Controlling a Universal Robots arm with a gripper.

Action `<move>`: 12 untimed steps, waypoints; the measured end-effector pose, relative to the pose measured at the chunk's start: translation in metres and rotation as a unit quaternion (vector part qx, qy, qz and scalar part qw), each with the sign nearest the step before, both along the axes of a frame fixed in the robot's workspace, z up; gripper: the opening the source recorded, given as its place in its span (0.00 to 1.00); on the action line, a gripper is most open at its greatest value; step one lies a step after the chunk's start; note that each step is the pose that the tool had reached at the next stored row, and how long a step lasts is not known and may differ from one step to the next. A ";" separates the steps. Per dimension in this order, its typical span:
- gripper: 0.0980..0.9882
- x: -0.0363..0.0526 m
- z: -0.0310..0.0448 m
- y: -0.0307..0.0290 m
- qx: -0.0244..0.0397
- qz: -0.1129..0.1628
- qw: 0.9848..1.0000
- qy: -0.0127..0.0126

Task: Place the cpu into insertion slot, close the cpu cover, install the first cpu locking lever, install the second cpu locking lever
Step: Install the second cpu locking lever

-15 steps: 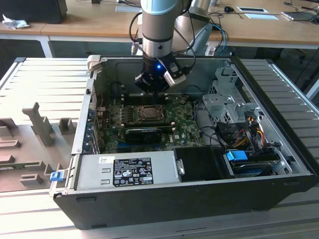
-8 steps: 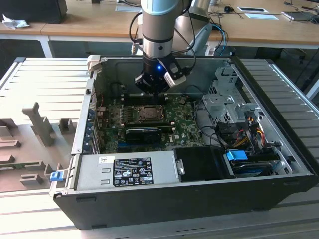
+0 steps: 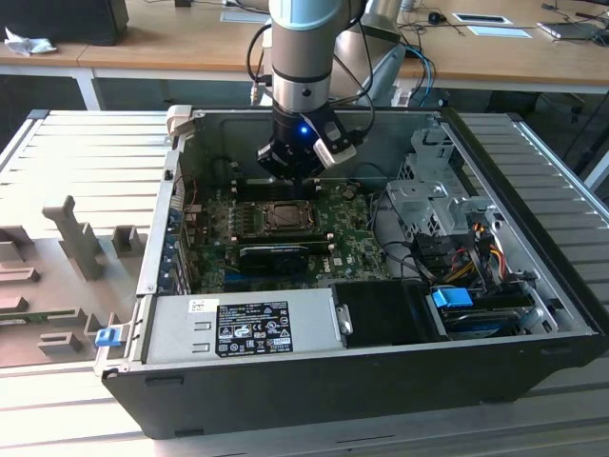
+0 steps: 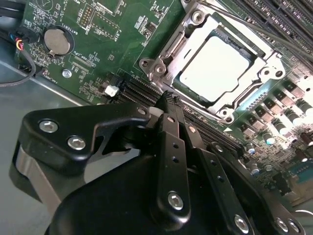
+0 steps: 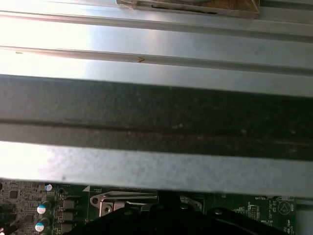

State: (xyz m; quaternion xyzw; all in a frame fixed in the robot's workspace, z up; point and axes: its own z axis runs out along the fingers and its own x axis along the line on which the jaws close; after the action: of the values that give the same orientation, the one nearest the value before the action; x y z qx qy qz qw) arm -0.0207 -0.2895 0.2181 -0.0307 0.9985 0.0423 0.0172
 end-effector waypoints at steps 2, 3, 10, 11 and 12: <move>0.01 0.0000 0.0000 -0.0008 0.000 0.000 1.000 0.000; 0.01 0.0000 -0.0001 -0.0010 0.000 0.000 1.000 0.000; 0.01 0.0000 0.0063 -0.0013 0.000 0.000 1.000 0.000; 0.01 0.0000 0.0068 -0.0013 0.000 0.000 1.000 0.000; 0.01 0.0000 0.0068 -0.0013 0.000 0.000 1.000 0.000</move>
State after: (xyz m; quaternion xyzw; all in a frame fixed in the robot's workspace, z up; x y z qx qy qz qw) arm -0.0207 -0.2907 0.2249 -0.0307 0.9985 0.0424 0.0173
